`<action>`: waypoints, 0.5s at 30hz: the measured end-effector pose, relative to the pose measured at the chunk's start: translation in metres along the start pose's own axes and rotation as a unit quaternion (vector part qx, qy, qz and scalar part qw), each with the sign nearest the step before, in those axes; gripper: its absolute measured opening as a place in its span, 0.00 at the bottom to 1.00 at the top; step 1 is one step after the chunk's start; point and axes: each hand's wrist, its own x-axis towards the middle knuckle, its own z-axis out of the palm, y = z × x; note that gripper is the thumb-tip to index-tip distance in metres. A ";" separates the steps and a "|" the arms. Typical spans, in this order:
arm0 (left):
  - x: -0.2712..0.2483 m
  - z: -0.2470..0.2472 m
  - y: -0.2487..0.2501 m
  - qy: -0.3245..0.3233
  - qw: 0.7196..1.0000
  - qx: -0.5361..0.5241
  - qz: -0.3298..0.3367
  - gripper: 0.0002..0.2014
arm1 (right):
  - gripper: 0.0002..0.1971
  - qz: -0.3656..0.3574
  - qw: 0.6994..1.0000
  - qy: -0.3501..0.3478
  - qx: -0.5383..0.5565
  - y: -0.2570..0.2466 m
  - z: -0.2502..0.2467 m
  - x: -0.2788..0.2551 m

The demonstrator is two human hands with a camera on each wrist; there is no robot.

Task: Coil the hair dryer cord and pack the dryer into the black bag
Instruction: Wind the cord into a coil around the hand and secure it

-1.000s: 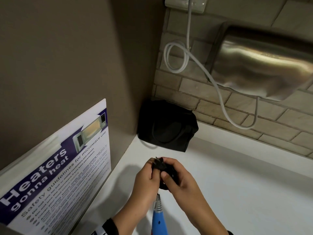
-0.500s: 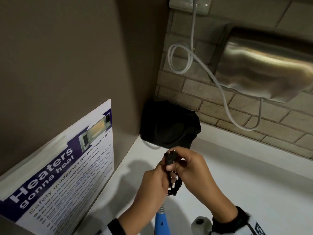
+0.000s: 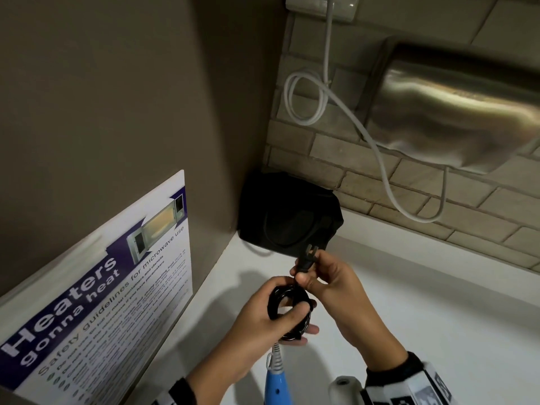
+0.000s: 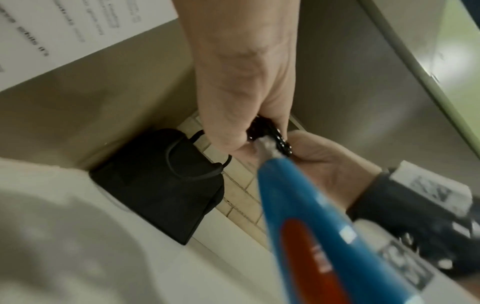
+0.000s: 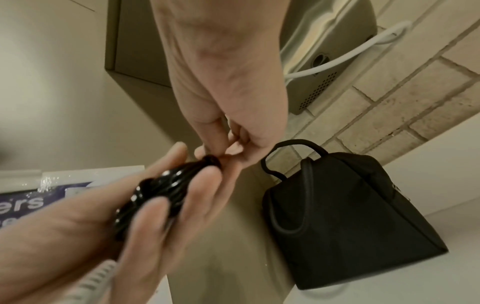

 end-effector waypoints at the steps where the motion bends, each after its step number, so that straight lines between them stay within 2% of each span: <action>1: 0.000 0.002 0.000 0.003 1.000 0.020 -0.005 0.12 | 0.08 -0.004 1.000 -0.001 -0.014 0.000 0.001 -0.001; 6: 0.008 0.011 -0.010 0.011 0.991 0.127 -0.045 0.10 | 0.14 -0.039 0.995 -0.041 -0.078 -0.009 0.016 -0.005; 10: 0.011 0.008 -0.012 0.000 0.979 0.200 -0.025 0.12 | 0.13 -0.047 0.997 -0.018 -0.057 -0.009 0.018 -0.002; 13: 0.013 0.004 -0.010 -0.021 0.984 0.179 -0.002 0.11 | 0.08 -0.056 0.989 -0.019 -0.133 -0.002 0.017 -0.001; 15: 0.013 0.003 -0.011 0.012 0.986 0.164 0.018 0.09 | 0.06 -0.045 0.992 -0.005 -0.121 0.002 0.013 0.000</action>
